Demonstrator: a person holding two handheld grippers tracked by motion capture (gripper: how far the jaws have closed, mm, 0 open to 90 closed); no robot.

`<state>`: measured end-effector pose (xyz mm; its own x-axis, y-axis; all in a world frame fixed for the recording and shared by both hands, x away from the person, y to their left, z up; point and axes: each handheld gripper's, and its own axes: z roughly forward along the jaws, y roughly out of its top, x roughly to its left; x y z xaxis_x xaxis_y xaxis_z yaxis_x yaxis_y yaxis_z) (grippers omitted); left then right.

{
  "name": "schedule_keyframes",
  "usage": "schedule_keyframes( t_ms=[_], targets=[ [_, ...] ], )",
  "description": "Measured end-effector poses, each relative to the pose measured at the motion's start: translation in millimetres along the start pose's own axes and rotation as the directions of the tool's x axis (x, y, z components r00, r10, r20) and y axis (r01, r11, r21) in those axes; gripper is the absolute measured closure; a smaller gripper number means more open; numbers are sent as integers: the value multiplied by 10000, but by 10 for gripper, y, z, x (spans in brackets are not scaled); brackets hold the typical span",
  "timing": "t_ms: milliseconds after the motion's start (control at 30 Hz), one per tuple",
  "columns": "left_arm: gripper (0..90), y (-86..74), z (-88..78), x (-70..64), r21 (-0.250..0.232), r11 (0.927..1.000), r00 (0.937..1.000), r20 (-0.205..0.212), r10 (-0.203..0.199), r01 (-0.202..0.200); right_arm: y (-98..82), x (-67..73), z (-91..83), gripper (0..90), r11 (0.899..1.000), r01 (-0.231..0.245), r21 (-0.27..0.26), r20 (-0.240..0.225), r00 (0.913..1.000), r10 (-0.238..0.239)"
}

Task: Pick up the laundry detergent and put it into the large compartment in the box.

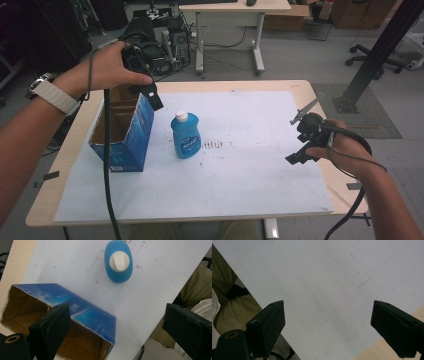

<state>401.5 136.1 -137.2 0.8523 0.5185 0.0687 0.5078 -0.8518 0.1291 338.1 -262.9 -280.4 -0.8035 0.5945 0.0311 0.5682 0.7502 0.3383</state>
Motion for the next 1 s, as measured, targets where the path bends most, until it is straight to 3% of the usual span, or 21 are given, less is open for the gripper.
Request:
schedule_keyframes(
  t_ms=[367, 500, 1000],
  targets=[
    [87, 109, -23, -40, 182, 9988, 9990, 9, -445, 445, 4, 13, -33, 126, 10000, 25, -21, 36, 10000, -25],
    [87, 170, -5, -51, 302, 9965, 9970, -25, -773, 773, 1, 18, -33, 126, 10000, 26, -30, 32, 10000, -26],
    [85, 319, 116, -51, 617, 9879, 9897, 77, -1429, 1422, -11, 29, -24, 126, 10000, 4, -51, -7, 10000, -4]
  ],
)
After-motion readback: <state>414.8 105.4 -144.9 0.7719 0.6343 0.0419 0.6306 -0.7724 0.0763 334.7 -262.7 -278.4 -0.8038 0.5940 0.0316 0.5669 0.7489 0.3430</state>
